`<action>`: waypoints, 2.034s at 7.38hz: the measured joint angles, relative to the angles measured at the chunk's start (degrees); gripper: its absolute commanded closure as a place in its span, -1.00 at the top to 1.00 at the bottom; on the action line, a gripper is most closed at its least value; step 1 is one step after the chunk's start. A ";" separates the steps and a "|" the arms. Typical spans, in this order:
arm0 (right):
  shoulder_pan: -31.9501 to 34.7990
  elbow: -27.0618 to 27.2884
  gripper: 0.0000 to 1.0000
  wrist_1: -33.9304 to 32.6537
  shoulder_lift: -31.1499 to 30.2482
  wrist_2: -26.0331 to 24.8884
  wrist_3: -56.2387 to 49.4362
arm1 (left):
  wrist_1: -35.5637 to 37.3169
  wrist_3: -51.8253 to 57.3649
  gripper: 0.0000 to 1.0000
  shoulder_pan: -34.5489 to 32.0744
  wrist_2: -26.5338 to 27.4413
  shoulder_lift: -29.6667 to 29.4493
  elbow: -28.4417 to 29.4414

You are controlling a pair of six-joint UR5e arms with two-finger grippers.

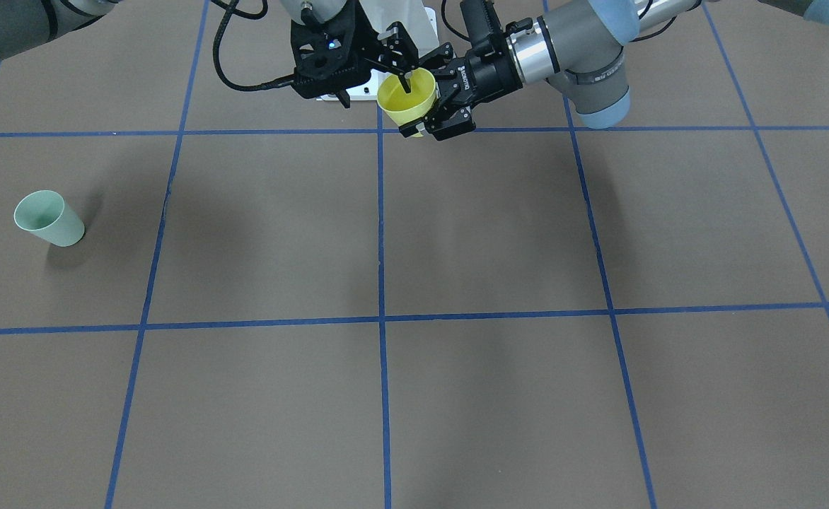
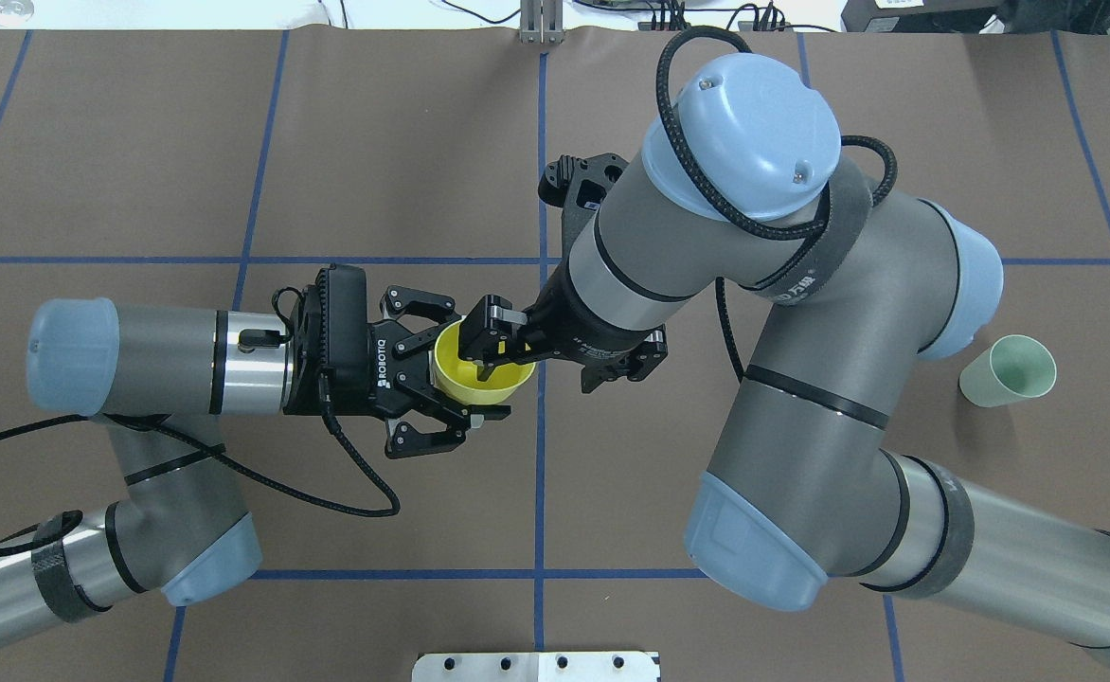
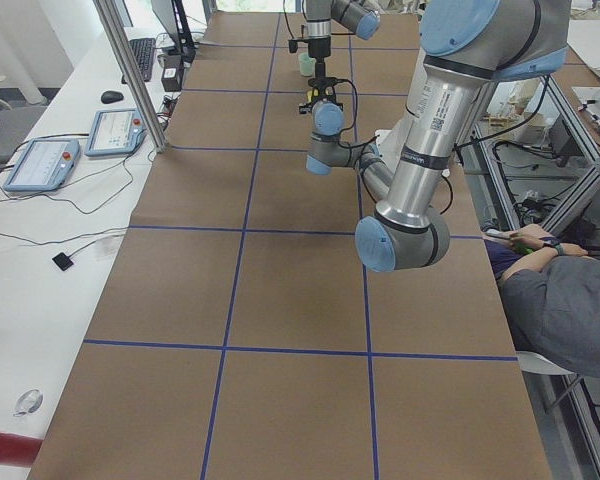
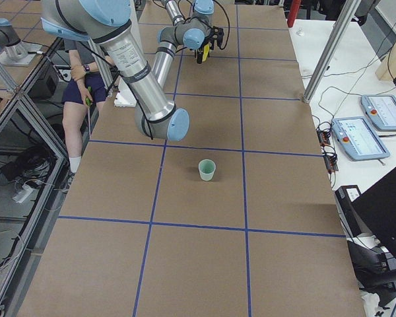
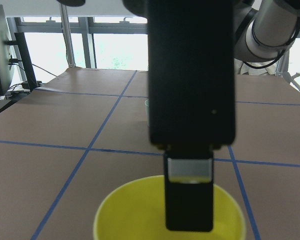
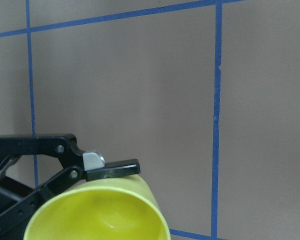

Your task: Transfer and stack yellow cup on green cup

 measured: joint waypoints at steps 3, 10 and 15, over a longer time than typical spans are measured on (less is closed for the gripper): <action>-0.08 0.09 0.98 0.12 0.14 -0.81 -0.03 | -1.59 -0.10 -1.00 0.03 0.00 0.05 0.19; -0.17 0.70 0.24 0.69 0.38 -0.77 -0.19 | -4.23 -0.20 -1.00 0.29 -0.09 0.08 0.66; -0.26 0.72 -0.94 0.72 0.46 -0.53 -0.06 | -5.66 -0.22 -1.00 0.55 -0.09 0.51 0.71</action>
